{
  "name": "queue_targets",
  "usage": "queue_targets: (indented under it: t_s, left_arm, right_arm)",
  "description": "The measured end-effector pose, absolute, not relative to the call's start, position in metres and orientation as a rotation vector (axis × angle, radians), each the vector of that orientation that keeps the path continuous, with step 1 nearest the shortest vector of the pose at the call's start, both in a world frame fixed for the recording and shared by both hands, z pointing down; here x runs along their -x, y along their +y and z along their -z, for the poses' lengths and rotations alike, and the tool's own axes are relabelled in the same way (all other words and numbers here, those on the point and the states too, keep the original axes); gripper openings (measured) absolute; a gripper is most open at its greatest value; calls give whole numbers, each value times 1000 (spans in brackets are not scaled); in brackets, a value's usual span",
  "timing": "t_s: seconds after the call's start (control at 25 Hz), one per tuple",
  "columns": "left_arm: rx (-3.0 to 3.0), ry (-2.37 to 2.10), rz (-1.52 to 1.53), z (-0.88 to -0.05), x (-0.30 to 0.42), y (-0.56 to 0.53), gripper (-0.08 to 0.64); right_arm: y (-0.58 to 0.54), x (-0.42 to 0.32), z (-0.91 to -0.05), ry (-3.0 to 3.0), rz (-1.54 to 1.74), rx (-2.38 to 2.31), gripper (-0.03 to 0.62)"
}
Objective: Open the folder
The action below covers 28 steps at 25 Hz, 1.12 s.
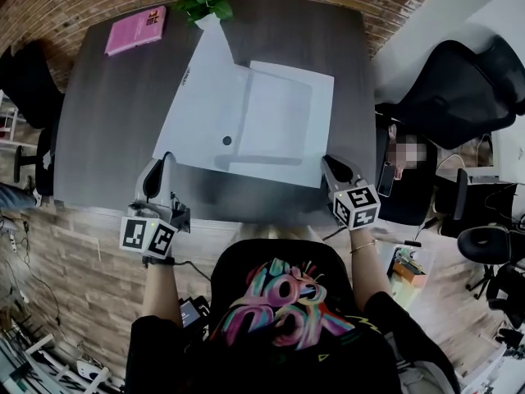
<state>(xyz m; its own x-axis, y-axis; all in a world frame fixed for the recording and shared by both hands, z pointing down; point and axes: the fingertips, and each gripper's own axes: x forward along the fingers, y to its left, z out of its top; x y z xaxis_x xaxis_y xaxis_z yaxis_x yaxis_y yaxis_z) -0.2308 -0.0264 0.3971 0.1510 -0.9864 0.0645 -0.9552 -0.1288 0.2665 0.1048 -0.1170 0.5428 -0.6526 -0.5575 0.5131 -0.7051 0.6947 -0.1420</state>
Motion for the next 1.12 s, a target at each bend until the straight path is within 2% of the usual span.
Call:
queue_targets:
  t_s: [0.48,1.12]
  left_arm:
    - [-1957,-1984,270,-433,283,-16,0]
    - [-1907,-1958,292,-443,294,-11,12]
  right_arm:
    - [-116,-104,-543,-2488,-439,-985,17]
    - [-117,-104,-542,-2476,-449,-983,18]
